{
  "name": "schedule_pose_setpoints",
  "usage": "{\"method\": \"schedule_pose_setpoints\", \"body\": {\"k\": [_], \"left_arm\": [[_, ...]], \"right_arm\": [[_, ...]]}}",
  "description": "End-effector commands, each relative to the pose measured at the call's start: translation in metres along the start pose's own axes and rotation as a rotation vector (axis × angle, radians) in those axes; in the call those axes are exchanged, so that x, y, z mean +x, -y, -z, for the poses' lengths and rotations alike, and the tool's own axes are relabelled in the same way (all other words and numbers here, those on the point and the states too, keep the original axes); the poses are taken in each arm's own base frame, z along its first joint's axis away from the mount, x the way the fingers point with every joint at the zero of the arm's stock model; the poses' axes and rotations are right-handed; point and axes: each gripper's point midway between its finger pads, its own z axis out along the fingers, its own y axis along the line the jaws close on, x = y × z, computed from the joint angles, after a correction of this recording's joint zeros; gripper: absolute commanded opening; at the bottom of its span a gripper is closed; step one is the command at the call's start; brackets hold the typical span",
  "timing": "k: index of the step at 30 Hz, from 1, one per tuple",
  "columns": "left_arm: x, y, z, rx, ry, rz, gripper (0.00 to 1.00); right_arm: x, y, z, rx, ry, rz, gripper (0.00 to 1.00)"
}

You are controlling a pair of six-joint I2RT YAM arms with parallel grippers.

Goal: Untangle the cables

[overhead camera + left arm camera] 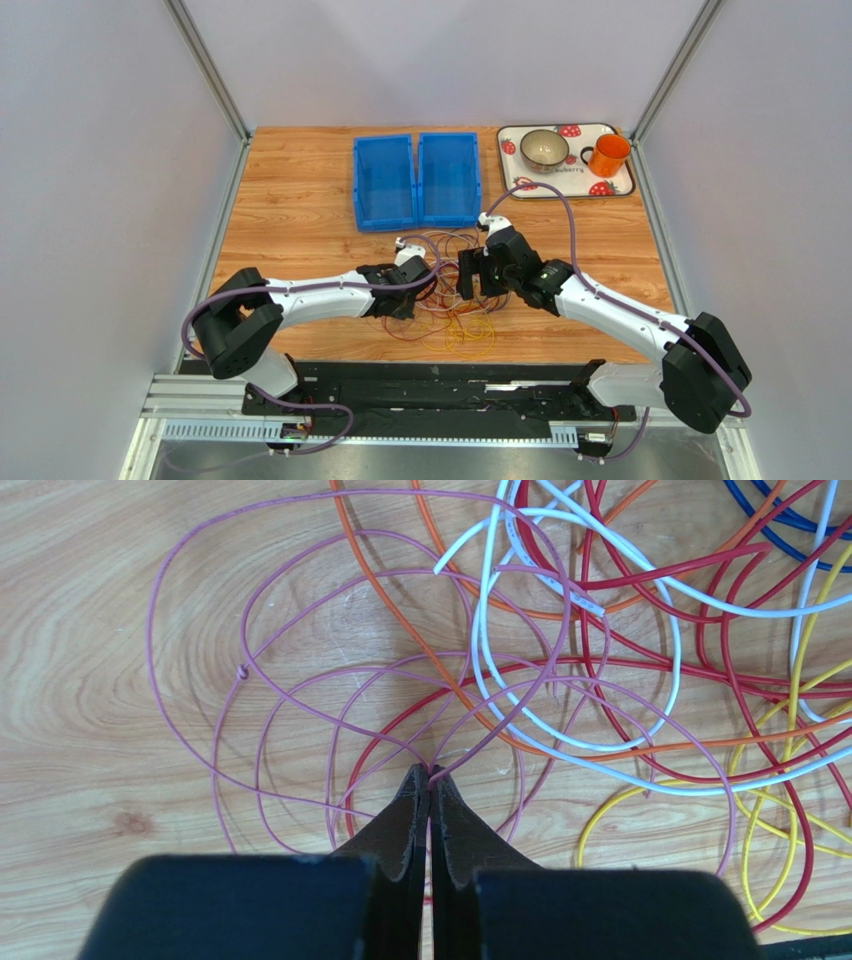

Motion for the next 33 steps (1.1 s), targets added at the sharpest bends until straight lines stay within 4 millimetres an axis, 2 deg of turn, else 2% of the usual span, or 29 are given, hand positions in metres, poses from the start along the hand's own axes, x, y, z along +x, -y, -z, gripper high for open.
{"method": "schedule_pose_setpoints", "body": {"k": [1, 2, 3, 4, 5, 6, 7, 8, 9, 11, 12, 14, 15, 21, 23, 24, 26, 27, 29, 30, 32, 33], "left_arm": [[-0.034, -0.002, 0.035, -0.007, 0.087, 0.009, 0.00], [-0.041, -0.008, 0.046, -0.023, 0.105, 0.003, 0.00], [-0.061, -0.010, 0.066, -0.029, 0.157, 0.011, 0.00], [-0.067, -0.021, 0.092, -0.033, 0.177, 0.007, 0.00], [-0.078, -0.026, 0.109, -0.033, 0.213, -0.002, 0.00], [-0.100, -0.029, 0.136, -0.021, 0.287, 0.019, 0.00], [-0.109, -0.041, 0.163, -0.010, 0.336, 0.036, 0.00], [-0.118, -0.048, 0.180, -0.003, 0.376, 0.031, 0.00], [-0.136, -0.053, 0.208, 0.024, 0.443, 0.061, 0.00], [-0.149, -0.071, 0.240, 0.029, 0.513, 0.075, 0.00], [-0.162, -0.078, 0.265, 0.034, 0.573, 0.102, 0.00], [-0.170, -0.091, 0.289, 0.022, 0.623, 0.100, 0.00], [-0.179, -0.096, 0.308, 0.027, 0.673, 0.116, 0.00], [-0.213, -0.113, 0.371, 0.041, 0.889, 0.133, 0.00], [-0.221, -0.114, 0.381, 0.028, 0.916, 0.107, 0.00], [-0.228, -0.118, 0.397, 0.026, 0.951, 0.116, 0.00], [-0.239, -0.121, 0.405, -0.019, 0.969, 0.088, 0.00], [-0.247, -0.128, 0.421, -0.030, 1.013, 0.111, 0.00], [-0.258, -0.131, 0.431, -0.071, 1.049, 0.083, 0.00], [-0.266, -0.138, 0.454, -0.075, 1.110, 0.113, 0.00], [-0.280, -0.140, 0.470, -0.110, 1.140, 0.084, 0.00], [-0.284, -0.148, 0.500, -0.086, 1.198, 0.115, 0.00]], "right_arm": [[-0.004, -0.003, -0.001, -0.007, 0.019, 0.016, 0.88], [-0.004, -0.002, -0.001, -0.005, 0.019, 0.016, 0.88], [-0.004, -0.001, -0.001, -0.004, 0.021, 0.014, 0.88], [-0.003, -0.002, -0.001, -0.003, 0.018, 0.015, 0.88], [-0.004, -0.002, -0.001, -0.005, 0.021, 0.015, 0.88], [-0.004, -0.002, -0.001, -0.003, 0.020, 0.013, 0.88], [-0.003, -0.002, -0.002, -0.003, 0.018, 0.012, 0.88], [-0.003, -0.002, -0.003, -0.005, 0.018, 0.010, 0.88], [-0.003, -0.004, -0.003, -0.012, 0.018, 0.005, 0.88], [-0.004, -0.006, -0.003, -0.022, 0.022, -0.003, 0.88], [-0.004, -0.008, -0.004, -0.031, 0.022, -0.010, 0.88], [-0.003, -0.008, -0.004, -0.037, 0.023, -0.016, 0.88], [-0.003, -0.009, -0.004, -0.042, 0.022, -0.018, 0.88], [0.001, -0.010, -0.008, -0.048, 0.007, -0.024, 0.88], [0.004, -0.018, -0.007, -0.092, -0.007, -0.023, 0.88], [0.002, -0.022, -0.006, -0.113, -0.001, -0.021, 0.88], [0.001, -0.028, -0.004, -0.149, 0.000, -0.013, 0.88], [-0.001, -0.030, -0.004, -0.157, 0.007, -0.011, 0.88], [-0.006, -0.033, -0.003, -0.165, 0.015, -0.006, 0.88], [-0.006, -0.034, -0.003, -0.166, 0.013, -0.004, 0.88], [-0.009, -0.038, -0.002, -0.180, 0.015, 0.001, 0.88], [-0.009, -0.043, -0.001, -0.208, 0.013, 0.006, 0.88]]}}
